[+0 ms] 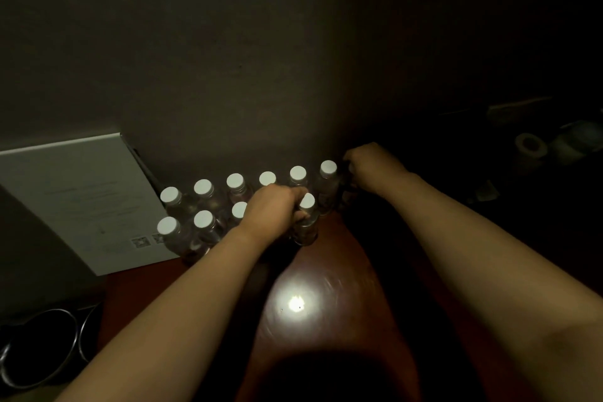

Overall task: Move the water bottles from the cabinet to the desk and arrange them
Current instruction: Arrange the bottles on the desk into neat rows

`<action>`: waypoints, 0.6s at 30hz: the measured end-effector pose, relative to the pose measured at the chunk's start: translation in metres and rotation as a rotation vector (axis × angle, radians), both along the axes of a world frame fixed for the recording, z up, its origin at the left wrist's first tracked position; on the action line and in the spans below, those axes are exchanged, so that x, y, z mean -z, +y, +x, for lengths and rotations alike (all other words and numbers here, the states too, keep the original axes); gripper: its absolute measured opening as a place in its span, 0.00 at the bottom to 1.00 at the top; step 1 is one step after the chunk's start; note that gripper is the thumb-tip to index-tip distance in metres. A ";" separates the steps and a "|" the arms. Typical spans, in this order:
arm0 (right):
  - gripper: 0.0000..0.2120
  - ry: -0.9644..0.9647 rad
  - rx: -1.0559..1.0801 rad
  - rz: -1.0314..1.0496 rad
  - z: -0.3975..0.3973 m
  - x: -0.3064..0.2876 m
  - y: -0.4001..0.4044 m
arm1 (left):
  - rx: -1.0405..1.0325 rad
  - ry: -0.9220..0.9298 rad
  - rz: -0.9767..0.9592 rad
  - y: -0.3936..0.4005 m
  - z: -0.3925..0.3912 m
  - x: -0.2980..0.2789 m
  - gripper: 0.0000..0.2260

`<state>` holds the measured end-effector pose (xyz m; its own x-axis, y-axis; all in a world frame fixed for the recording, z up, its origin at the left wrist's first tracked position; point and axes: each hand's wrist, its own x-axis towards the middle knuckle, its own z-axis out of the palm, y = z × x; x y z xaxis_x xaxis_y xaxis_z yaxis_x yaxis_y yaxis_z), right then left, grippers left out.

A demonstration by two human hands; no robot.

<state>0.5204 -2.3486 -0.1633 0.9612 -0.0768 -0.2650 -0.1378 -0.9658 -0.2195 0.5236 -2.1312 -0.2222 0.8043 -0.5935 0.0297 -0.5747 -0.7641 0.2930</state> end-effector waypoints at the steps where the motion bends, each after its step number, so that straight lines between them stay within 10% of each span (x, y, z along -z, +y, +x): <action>1: 0.11 0.009 0.004 0.002 0.000 0.001 0.000 | 0.000 0.005 0.002 0.000 0.000 0.000 0.08; 18: 0.15 -0.016 -0.033 -0.048 0.001 0.009 -0.003 | -0.007 0.051 -0.006 0.001 0.000 0.001 0.09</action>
